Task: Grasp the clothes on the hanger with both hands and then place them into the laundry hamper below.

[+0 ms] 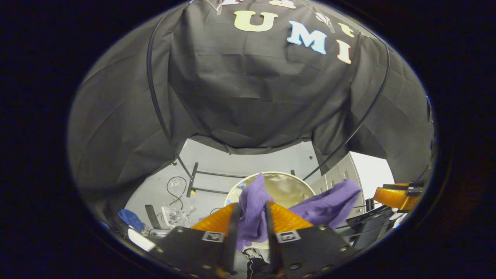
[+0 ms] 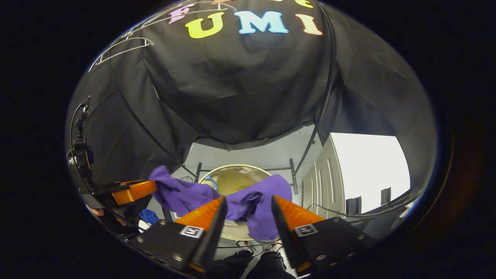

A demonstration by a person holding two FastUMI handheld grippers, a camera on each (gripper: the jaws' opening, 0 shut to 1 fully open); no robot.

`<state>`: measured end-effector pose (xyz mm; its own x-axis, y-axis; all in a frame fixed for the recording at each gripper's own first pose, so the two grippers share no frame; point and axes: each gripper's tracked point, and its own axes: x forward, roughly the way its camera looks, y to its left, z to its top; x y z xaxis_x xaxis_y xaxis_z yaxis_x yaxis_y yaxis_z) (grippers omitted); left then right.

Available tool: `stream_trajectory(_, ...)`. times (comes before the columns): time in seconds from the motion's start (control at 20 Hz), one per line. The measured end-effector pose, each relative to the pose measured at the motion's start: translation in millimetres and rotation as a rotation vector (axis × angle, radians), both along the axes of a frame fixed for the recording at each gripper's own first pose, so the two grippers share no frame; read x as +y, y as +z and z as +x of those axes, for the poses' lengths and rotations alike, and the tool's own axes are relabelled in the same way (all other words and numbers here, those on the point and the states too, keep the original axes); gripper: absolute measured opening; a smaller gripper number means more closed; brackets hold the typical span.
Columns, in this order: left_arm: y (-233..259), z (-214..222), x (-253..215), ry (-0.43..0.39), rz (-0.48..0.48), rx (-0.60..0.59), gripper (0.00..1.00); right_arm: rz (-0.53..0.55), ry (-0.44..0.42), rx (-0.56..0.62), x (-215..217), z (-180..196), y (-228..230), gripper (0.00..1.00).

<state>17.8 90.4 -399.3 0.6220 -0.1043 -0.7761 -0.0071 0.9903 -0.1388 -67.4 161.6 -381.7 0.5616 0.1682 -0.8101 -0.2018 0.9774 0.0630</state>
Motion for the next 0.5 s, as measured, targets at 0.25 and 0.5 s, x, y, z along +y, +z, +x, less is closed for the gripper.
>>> stream_trajectory(0.25, 24, -4, 24, 0.023, 0.061, -0.042, 0.86, -0.011, -0.035, -0.067, -10, 10, 26, 0.95)
stream_trajectory(0.5, 77, -7, 30, -0.010, 0.078, -0.142, 0.88, -0.007, -0.092, -0.175, -31, 20, 69, 0.95)
